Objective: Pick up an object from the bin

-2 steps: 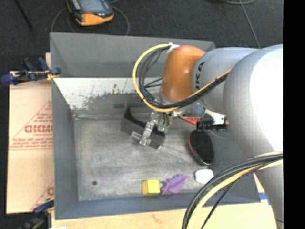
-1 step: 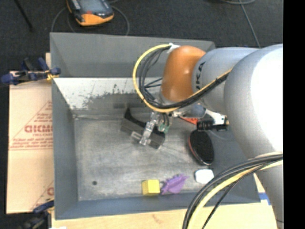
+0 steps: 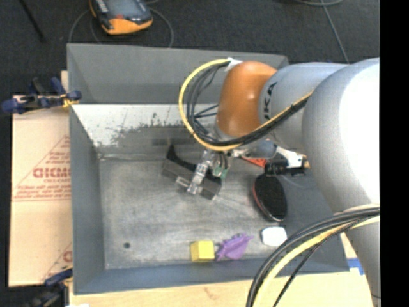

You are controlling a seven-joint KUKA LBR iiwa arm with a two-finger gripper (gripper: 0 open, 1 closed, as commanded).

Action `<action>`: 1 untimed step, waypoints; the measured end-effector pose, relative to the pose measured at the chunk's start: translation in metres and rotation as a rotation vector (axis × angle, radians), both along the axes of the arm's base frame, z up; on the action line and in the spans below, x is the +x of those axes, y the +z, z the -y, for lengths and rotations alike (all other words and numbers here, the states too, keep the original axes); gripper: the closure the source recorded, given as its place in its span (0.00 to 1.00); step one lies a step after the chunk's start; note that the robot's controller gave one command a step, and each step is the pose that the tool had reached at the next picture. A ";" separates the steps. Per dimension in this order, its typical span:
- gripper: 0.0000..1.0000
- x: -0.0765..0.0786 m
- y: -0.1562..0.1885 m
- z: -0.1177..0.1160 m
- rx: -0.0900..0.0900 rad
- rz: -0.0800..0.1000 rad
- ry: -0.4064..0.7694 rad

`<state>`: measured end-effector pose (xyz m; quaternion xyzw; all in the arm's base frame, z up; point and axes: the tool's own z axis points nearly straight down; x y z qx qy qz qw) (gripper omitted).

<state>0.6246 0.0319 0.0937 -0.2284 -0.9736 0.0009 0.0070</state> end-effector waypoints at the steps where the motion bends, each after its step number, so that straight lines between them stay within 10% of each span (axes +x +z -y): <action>1: 1.00 -0.002 0.012 0.000 -0.001 0.002 0.001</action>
Offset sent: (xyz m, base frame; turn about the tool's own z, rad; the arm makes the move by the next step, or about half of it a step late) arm 0.0000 -0.0002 0.0118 0.0000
